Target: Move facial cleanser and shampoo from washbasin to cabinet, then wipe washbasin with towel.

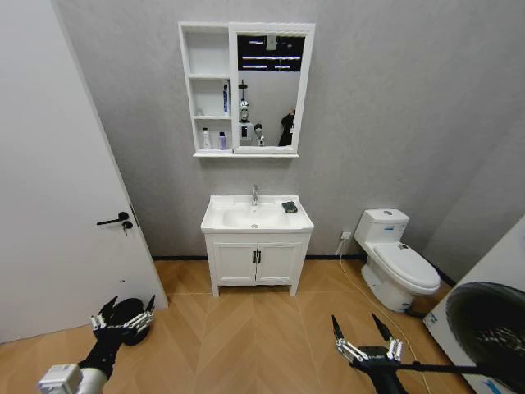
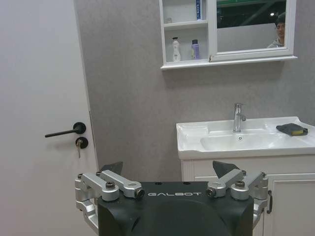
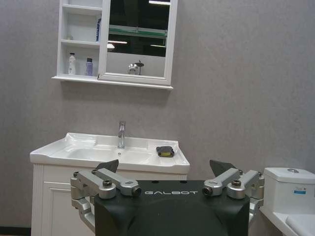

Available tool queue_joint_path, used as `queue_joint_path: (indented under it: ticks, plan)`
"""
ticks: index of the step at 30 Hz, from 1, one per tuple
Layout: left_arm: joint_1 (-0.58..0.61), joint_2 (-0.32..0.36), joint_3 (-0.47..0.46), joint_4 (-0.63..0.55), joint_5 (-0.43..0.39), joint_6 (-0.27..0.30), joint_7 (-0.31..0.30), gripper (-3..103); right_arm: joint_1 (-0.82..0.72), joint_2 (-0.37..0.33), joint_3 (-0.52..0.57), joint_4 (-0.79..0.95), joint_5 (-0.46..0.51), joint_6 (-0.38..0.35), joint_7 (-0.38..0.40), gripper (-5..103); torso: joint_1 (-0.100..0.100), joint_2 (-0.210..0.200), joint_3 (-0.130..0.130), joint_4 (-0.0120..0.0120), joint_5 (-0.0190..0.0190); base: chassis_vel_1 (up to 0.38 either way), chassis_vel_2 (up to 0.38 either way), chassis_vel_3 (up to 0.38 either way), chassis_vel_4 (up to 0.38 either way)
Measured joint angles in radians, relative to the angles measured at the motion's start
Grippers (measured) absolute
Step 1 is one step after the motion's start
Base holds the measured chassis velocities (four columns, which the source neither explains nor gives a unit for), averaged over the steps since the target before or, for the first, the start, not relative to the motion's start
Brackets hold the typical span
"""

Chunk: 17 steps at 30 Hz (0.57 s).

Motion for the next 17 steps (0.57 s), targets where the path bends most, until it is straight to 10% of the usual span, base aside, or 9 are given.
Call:
queue_joint_path:
  ticks: [17]
  plan:
    - [0.0, 0.0, 0.0, 0.0, 0.0, 0.0, 0.0, 100, 0.0, 0.0, 0.0, 0.0, 0.0, 0.0, 0.0, 100, 0.0, 0.0, 0.0, 0.0001, 0.0, 0.0, 0.0, 0.0, 0.0]
